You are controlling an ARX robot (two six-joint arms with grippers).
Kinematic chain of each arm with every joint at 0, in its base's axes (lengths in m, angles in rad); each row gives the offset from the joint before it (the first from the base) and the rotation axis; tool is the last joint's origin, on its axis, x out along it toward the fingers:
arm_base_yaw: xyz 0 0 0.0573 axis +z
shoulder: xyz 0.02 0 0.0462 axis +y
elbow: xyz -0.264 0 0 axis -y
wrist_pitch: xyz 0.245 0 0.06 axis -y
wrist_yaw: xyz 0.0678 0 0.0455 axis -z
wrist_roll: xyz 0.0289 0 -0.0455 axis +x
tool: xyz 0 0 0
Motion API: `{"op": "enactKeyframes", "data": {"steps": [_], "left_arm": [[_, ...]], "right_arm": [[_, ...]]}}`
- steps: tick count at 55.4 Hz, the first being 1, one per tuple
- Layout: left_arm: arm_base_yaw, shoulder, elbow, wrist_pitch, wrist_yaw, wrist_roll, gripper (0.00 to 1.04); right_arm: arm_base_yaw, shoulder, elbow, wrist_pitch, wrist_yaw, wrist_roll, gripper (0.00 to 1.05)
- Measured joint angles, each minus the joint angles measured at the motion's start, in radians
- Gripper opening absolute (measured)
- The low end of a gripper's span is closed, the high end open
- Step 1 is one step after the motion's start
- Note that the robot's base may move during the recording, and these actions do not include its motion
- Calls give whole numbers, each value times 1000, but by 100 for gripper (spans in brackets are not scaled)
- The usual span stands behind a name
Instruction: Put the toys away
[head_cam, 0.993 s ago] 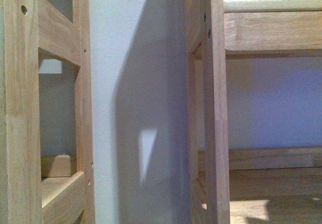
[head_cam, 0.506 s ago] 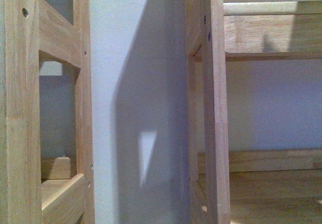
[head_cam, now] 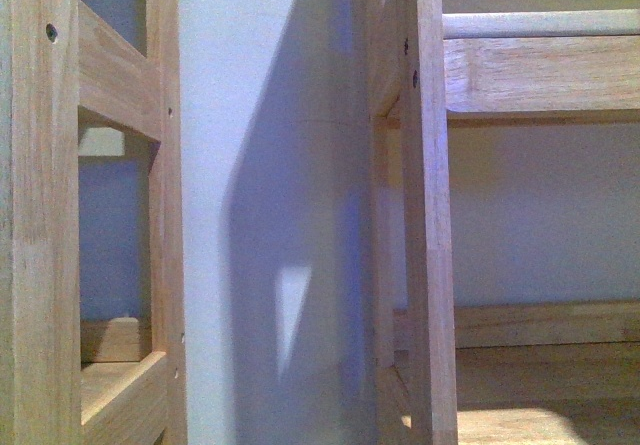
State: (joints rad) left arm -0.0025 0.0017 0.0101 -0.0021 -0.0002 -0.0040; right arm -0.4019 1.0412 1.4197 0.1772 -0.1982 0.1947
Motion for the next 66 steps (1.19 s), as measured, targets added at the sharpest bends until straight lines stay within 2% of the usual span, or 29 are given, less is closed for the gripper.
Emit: {"op": "enactKeyframes", "data": {"steps": [13, 27, 38, 66], "left_arm": [[0, 0, 0, 0, 0, 0, 98], [0, 0, 0, 0, 0, 0, 98], [0, 0, 0, 0, 0, 0, 98], [0, 0, 0, 0, 0, 0, 98]], "right_arm": [[121, 144, 66, 27, -12, 80, 7], [316, 245, 154, 42, 34, 102, 7], [406, 322, 198, 72, 79, 126, 7], [440, 432, 202, 138, 125, 172, 7]]}}
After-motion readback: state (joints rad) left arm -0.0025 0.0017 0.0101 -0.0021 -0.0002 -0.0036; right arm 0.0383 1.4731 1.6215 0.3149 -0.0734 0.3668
